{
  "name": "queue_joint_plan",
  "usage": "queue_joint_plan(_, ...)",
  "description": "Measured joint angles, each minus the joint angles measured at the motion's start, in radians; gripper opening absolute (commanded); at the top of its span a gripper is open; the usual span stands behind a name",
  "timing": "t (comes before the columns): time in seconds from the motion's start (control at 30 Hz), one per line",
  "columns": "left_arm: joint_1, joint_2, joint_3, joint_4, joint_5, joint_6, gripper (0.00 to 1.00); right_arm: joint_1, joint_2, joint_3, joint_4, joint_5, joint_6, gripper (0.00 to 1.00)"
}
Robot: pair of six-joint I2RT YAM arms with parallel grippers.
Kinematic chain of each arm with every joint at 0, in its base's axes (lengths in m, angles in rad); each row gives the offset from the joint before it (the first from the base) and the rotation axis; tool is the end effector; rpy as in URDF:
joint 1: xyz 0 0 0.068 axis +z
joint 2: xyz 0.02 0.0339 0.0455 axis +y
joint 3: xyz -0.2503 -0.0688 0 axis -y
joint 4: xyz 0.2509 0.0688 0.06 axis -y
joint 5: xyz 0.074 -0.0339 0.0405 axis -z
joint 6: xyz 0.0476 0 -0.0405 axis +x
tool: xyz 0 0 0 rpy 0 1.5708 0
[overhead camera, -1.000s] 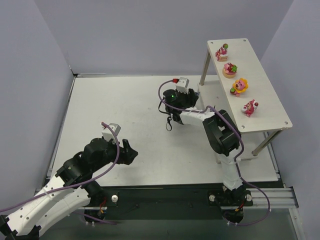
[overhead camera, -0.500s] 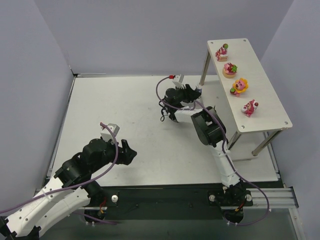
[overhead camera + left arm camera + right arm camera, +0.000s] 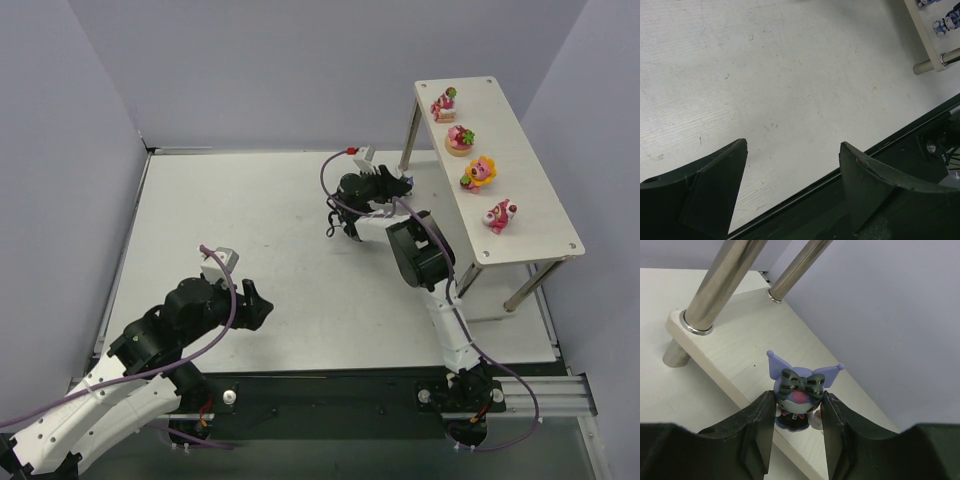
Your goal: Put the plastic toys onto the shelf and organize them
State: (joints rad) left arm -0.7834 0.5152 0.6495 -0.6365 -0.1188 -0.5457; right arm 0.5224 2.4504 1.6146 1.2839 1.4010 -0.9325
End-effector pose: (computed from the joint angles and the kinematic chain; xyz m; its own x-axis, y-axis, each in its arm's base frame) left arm 0.1096 -0.1012 0.2715 -0.6170 -0.1128 -0.7788 0.3590 0.8403 -0.4062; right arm 0.4563 0.2086 0.1627 -0.3268 -0.3448 -0.8800 0.7100 0.5250 -0.4694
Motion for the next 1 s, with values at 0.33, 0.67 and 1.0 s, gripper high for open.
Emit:
queue_joint_plan(0.33, 0.0, 0.055, 0.0, 0.0, 0.001, 0.0, 0.84, -0.047, 0.0, 0.009, 0.0, 0.028, 0.108, 0.0)
queue_joint_plan(0.67, 0.0, 0.095, 0.0, -0.003, 0.003, 0.003, 0.84, -0.063, 0.0, 0.009, 0.0, 0.023, 0.293, 0.0)
queue_joint_plan(1.0, 0.0, 0.104, 0.0, -0.003, 0.003, 0.003, 0.84, -0.072, 0.0, -0.013, 0.0, 0.003, 0.445, 0.02)
